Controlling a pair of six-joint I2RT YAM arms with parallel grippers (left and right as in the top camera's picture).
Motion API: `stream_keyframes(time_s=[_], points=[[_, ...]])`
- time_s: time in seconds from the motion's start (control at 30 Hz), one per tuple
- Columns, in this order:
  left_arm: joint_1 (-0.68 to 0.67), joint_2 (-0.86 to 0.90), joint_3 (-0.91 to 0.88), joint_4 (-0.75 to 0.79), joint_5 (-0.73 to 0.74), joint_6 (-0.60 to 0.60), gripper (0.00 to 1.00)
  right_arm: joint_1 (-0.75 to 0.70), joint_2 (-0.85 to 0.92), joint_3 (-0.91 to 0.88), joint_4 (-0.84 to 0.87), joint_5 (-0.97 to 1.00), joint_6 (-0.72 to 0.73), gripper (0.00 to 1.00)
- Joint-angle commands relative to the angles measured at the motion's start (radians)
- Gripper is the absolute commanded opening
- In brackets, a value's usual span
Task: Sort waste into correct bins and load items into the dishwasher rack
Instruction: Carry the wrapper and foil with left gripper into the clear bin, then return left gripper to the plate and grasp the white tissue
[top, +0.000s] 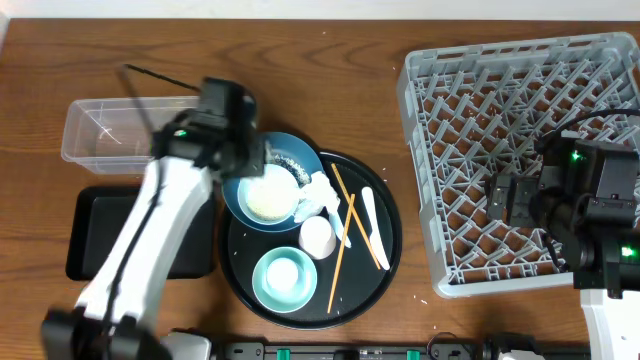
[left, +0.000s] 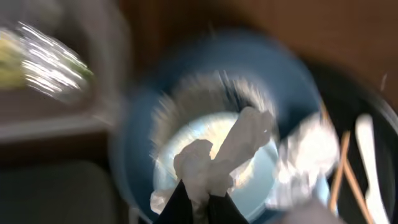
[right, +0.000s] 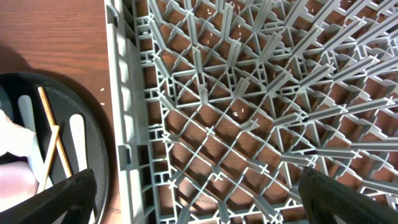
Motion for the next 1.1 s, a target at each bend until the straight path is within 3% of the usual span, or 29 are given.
stream_keyframes(time_s=[0.0,0.47,0.5,0.67,0.7,0.77,1.07], points=[[0.055,-0.050,0.020,0.046,-0.152,0.006,0.06,0.005,-0.004,0.018,0.000,-0.003,-0.008,0.99],[0.273,0.073,0.019,0.275,-0.159,0.006,0.08,0.005,-0.004,0.018,-0.004,-0.004,-0.008,0.99],[0.279,0.079,0.019,0.277,-0.159,0.006,0.14,0.005,-0.004,0.018,-0.004,-0.004,-0.008,0.99],[0.289,0.083,0.019,0.274,-0.153,0.006,0.68,0.005,-0.004,0.018,-0.005,-0.004,-0.008,0.99],[0.289,0.080,0.019,0.274,-0.145,0.006,0.72,0.005,-0.004,0.018,-0.005,-0.004,-0.008,0.99],[0.287,0.072,0.019,0.273,-0.108,0.005,0.75,0.005,-0.004,0.018,-0.005,-0.004,-0.008,0.99],[0.201,0.047,0.019,0.174,0.303,-0.044,0.75,0.005,-0.004,0.018,-0.008,-0.004,-0.007,0.99]])
